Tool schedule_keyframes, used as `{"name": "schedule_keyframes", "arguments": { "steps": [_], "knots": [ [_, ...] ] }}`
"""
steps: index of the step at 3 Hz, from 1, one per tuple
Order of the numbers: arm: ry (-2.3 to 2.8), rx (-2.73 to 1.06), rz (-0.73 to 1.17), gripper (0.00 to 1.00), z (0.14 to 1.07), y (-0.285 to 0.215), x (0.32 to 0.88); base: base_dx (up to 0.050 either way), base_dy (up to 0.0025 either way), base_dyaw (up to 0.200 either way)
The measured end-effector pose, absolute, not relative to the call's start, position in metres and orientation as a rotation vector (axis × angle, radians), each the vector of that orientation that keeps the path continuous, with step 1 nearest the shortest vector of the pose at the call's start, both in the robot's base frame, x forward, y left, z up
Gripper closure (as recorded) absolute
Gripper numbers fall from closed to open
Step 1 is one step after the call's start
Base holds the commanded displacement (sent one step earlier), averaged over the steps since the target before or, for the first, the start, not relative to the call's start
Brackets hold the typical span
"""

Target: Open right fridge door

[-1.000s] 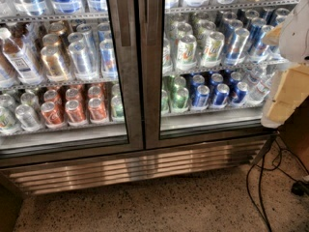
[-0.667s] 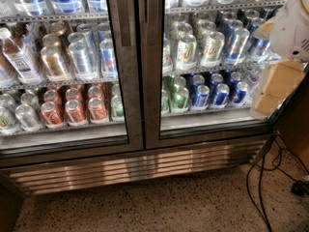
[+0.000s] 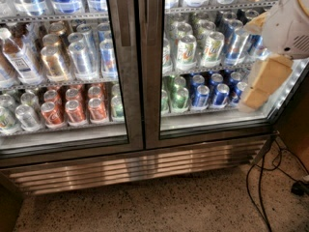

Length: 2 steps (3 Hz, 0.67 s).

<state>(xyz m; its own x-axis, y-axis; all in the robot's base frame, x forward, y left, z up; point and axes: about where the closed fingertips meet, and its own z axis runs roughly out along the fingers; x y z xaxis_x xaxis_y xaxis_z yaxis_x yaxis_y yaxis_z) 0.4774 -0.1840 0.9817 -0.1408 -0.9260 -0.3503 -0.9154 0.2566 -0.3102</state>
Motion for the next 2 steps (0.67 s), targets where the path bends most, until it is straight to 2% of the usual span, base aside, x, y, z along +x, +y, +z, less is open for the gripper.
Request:
{"name": "schedule_keyframes", "arguments": {
  "steps": [2],
  "knots": [
    [1.958, -1.551, 0.192, 0.00, 0.970, -0.168, 0.536, 0.000, 0.00000, 0.000]
  ]
}}
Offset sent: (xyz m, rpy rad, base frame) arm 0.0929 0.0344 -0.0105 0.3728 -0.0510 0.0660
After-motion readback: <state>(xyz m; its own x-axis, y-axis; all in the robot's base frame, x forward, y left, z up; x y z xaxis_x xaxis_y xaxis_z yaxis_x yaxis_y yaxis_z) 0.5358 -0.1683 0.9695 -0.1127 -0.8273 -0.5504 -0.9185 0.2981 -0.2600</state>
